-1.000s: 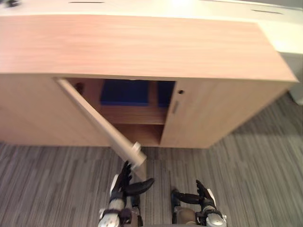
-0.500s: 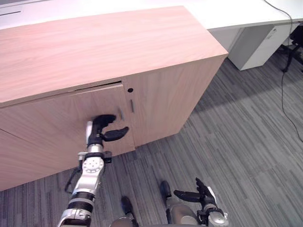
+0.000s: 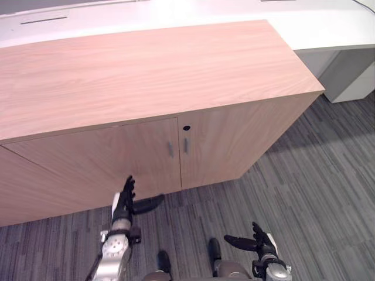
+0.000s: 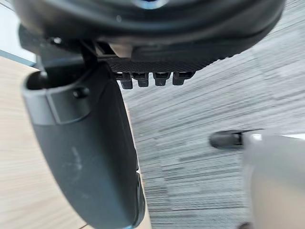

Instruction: Walk over to the cabinet, pick up the folder, carry it to the office cabinet, place the folder inside the office cabinet, then close the office cabinet door

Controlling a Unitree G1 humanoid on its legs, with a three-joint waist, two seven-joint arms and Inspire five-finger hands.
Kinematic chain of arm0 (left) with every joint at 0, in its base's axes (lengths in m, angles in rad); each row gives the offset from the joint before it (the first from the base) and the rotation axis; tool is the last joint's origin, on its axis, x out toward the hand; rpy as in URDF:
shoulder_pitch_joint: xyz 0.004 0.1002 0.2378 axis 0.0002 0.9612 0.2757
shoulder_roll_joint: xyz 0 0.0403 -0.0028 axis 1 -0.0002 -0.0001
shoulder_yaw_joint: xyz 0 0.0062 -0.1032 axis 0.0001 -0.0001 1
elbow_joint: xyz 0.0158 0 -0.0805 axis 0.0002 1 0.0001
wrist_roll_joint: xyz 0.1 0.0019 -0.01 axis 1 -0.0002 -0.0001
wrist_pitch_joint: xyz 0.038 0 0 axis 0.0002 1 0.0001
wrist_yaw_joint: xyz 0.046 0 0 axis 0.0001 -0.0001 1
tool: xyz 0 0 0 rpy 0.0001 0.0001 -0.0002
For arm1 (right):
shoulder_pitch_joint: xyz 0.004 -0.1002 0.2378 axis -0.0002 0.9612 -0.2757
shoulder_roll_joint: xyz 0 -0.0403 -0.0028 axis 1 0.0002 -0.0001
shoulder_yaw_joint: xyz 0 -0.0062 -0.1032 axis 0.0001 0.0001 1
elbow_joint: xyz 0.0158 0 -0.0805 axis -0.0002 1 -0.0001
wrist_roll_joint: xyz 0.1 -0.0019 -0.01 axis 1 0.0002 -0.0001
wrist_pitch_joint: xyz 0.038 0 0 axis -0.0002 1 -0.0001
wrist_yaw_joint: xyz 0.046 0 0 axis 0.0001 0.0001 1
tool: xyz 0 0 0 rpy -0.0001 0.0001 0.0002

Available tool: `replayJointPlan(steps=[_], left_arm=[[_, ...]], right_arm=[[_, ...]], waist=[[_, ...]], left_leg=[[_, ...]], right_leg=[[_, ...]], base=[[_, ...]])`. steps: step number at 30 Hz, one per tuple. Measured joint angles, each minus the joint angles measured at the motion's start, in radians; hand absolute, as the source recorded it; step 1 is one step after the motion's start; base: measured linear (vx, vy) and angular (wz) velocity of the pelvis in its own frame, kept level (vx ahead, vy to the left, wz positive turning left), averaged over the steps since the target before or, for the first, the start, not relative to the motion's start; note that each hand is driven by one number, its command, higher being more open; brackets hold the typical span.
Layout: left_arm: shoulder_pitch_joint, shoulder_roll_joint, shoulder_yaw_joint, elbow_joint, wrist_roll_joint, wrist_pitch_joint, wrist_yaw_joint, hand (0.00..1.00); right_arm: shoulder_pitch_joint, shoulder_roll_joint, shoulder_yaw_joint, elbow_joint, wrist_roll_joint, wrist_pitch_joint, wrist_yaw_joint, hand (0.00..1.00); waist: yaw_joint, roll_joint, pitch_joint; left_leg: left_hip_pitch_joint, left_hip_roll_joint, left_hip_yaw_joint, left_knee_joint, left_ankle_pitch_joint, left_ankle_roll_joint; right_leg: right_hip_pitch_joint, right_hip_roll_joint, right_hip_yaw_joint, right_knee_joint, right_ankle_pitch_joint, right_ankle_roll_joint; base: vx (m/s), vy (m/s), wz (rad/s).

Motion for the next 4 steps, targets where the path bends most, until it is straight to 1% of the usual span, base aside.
replayJointPlan(steps=[1, 2, 3, 4], left_arm=[[0.003, -0.006, 0.006, 0.038, 0.002, 0.003, -0.001, 1.00], [0.014, -0.017, 0.021, 0.108, 0.018, 0.010, -0.001, 1.00], [0.020, -0.019, 0.029, 0.137, 0.024, 0.012, -0.001, 1.00], [0.039, -0.019, 0.047, 0.201, 0.042, 0.019, -0.001, 1.00]], right_arm=[[0.000, 0.000, -0.010, 0.000, 0.000, 0.000, -0.003, 1.00], [0.000, -0.001, -0.023, 0.000, 0.000, 0.001, -0.013, 1.00], [0.003, -0.001, -0.028, 0.000, 0.000, 0.002, -0.016, 1.00], [0.007, -0.003, -0.035, 0.001, 0.000, 0.002, -0.022, 1.00]], waist=[[0.000, 0.006, -0.004], [-0.001, 0.015, -0.012], [0.000, 0.017, -0.015], [0.000, 0.020, -0.020]], left_leg=[[-0.002, -0.001, -0.011, -0.003, 0.000, 0.000], [-0.001, -0.008, -0.027, -0.005, 0.002, 0.001], [0.001, -0.009, -0.034, -0.005, 0.003, 0.001], [0.002, -0.010, -0.055, -0.005, 0.007, -0.001]], right_leg=[[0.000, -0.001, -0.010, 0.006, -0.006, 0.002], [0.002, -0.005, -0.028, 0.023, -0.027, 0.009], [0.004, -0.006, -0.034, 0.028, -0.038, 0.006], [0.014, -0.009, -0.054, 0.029, -0.044, 0.004]], base=[[-0.11, -0.016, 0.38], [-0.07, -0.005, 0.35], [-0.08, -0.005, 0.46], [-0.03, -0.002, 0.27]])
